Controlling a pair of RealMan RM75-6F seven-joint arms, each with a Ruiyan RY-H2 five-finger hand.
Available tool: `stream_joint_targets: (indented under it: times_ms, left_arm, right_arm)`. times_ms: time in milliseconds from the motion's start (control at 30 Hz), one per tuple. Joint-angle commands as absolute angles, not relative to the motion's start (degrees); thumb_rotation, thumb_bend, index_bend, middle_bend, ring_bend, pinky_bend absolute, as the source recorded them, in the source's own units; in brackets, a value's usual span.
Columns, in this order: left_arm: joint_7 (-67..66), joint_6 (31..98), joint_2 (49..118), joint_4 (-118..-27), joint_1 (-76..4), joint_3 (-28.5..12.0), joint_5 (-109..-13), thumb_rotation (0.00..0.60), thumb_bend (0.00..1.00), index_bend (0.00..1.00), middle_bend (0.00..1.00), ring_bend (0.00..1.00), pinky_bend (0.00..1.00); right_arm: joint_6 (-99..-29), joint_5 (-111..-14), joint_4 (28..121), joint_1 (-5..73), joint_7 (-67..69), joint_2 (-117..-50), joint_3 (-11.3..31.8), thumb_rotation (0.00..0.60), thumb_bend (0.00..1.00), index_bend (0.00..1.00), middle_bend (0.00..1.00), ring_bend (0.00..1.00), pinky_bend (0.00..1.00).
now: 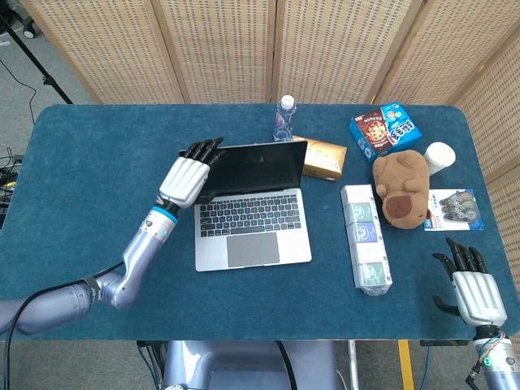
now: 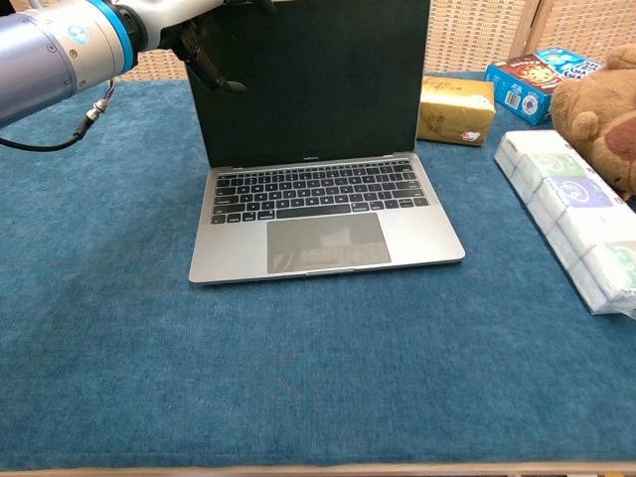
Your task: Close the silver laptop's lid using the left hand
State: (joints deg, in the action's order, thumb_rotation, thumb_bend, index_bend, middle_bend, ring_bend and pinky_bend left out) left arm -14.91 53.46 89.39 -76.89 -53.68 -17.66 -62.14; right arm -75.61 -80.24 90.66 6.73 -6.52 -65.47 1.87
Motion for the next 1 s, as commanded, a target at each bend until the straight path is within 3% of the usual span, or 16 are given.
stream_joint_targets:
  times_ms: [33,1000]
  left_arm:
    - [-15.0,53.5,89.4,-77.2,-53.8,-17.5,-62.1,0.600,0.25,0.18,0.00,0.04,0.11]
    - [-19.4,57.3,88.9,-87.4,-52.8,-16.4,-59.5,0.600,0.25,0.18,0.00,0.05,0.11]
  right_arm:
    - [-75.6,-80.2,90.6,6.7,-6.5,-65.5,1.9,0.600,0.24,0.20,0.00,0.00,0.00]
    - [-74.8,-79.7,90.8,7.0,-6.8,-65.5,1.7,0.600,0.24,0.20,0.00,0.00,0.00]
